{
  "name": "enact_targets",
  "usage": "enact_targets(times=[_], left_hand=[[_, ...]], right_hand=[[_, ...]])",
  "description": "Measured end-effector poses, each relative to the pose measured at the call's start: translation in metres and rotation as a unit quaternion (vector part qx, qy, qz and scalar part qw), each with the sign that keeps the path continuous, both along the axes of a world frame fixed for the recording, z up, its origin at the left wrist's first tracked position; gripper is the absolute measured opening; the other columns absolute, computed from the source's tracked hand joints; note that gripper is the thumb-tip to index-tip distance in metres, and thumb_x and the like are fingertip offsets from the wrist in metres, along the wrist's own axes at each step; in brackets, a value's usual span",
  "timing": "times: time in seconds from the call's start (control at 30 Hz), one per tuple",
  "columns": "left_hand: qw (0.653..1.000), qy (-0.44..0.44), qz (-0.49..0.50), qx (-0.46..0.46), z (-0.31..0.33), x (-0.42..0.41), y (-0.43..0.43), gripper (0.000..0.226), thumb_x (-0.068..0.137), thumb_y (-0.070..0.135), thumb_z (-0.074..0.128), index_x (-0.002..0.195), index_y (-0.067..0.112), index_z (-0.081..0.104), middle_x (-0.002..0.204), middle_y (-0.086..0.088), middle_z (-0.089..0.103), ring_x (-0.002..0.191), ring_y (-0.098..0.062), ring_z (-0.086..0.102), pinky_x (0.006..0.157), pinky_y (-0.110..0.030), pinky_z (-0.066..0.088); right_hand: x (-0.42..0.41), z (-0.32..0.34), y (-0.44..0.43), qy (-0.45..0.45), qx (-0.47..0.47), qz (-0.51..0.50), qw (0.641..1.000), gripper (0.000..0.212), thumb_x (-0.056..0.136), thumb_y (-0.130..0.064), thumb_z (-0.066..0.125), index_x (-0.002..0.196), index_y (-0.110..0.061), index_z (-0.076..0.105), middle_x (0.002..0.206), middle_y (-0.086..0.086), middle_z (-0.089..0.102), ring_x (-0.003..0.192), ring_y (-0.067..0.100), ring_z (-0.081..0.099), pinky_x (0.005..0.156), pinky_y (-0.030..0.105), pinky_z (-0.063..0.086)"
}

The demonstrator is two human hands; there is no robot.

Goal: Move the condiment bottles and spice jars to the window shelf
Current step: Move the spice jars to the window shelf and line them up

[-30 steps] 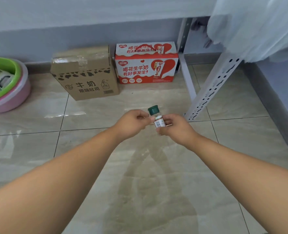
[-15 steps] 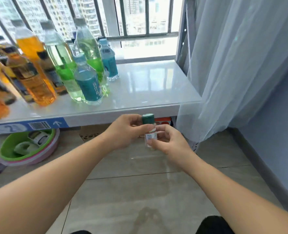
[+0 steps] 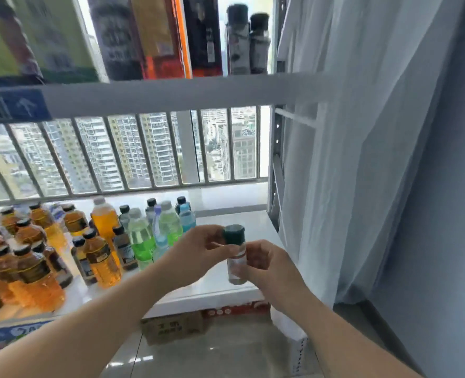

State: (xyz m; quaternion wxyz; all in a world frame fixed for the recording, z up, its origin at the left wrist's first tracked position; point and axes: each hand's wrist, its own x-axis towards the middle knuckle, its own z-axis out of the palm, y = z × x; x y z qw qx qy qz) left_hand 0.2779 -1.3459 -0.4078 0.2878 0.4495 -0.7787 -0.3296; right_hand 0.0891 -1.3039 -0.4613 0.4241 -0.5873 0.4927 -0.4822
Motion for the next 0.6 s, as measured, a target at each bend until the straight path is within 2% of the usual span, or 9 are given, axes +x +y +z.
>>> enact_targets(times=[0.07, 0.17, 0.27, 0.33, 0.43, 0.5, 0.6], left_hand=[[1.0, -0.003, 0.0, -0.006, 0.05, -0.001, 0.003, 0.015, 0.091, 0.021, 0.075, 0.092, 0.037, 0.073, 0.079, 0.028, 0.073, 0.075, 0.013, 0.066, 0.068, -0.002, 0.042], [0.999, -0.028, 0.007, -0.02, 0.122, -0.003, 0.008, 0.015, 0.091, 0.025, 0.075, 0.091, 0.039, 0.07, 0.077, 0.027, 0.072, 0.075, 0.013, 0.064, 0.066, -0.002, 0.041], [1.0, -0.02, 0.017, -0.017, 0.189, -0.007, 0.014, 0.011, 0.089, 0.027, 0.077, 0.1, 0.028, 0.076, 0.088, 0.016, 0.076, 0.083, 0.005, 0.068, 0.071, -0.008, 0.045], [1.0, -0.008, 0.015, -0.016, 0.231, -0.01, 0.018, 0.016, 0.088, 0.03, 0.077, 0.104, 0.027, 0.078, 0.093, 0.013, 0.078, 0.088, 0.0, 0.07, 0.078, -0.016, 0.05], [1.0, 0.008, 0.008, 0.003, 0.288, -0.017, 0.023, 0.019, 0.087, 0.031, 0.076, 0.105, 0.03, 0.078, 0.098, 0.015, 0.079, 0.096, -0.007, 0.073, 0.092, -0.033, 0.055], [1.0, 0.014, 0.0, 0.021, 0.32, -0.022, 0.027, 0.017, 0.09, 0.025, 0.075, 0.106, 0.031, 0.077, 0.101, 0.015, 0.079, 0.1, -0.008, 0.074, 0.097, -0.036, 0.055], [0.999, 0.021, -0.005, 0.035, 0.357, -0.031, 0.032, 0.022, 0.091, 0.022, 0.075, 0.113, 0.023, 0.076, 0.103, 0.011, 0.08, 0.1, -0.009, 0.074, 0.098, -0.037, 0.057]], right_hand=[[0.0, 0.051, 0.004, 0.006, 0.0, 0.001, 1.0, 0.025, 0.086, -0.029, 0.083, 0.109, -0.028, 0.071, 0.099, -0.013, 0.079, 0.091, 0.007, 0.076, 0.085, 0.024, 0.06], [-0.002, 0.122, 0.008, 0.014, -0.004, 0.001, 1.0, 0.019, 0.087, -0.03, 0.081, 0.104, -0.031, 0.073, 0.094, -0.016, 0.079, 0.088, 0.005, 0.076, 0.075, 0.013, 0.056], [-0.003, 0.187, 0.015, 0.01, -0.002, -0.001, 1.0, 0.018, 0.089, -0.033, 0.079, 0.106, -0.031, 0.073, 0.094, -0.019, 0.078, 0.088, 0.003, 0.075, 0.072, 0.008, 0.053], [-0.006, 0.229, 0.021, 0.003, -0.007, -0.004, 1.0, 0.02, 0.09, -0.034, 0.078, 0.108, -0.027, 0.074, 0.094, -0.016, 0.079, 0.088, 0.006, 0.075, 0.074, 0.011, 0.055], [-0.012, 0.285, 0.027, 0.002, -0.016, -0.006, 1.0, 0.024, 0.09, -0.034, 0.078, 0.109, -0.019, 0.073, 0.094, -0.007, 0.079, 0.087, 0.014, 0.076, 0.08, 0.024, 0.061], [-0.018, 0.318, 0.03, 0.0, -0.019, -0.011, 1.0, 0.025, 0.09, -0.033, 0.079, 0.108, -0.017, 0.073, 0.093, -0.004, 0.079, 0.086, 0.016, 0.076, 0.08, 0.027, 0.063], [-0.027, 0.352, 0.035, 0.009, -0.024, -0.013, 1.0, 0.022, 0.09, -0.028, 0.079, 0.109, -0.018, 0.073, 0.094, -0.005, 0.079, 0.088, 0.016, 0.076, 0.08, 0.029, 0.063]])
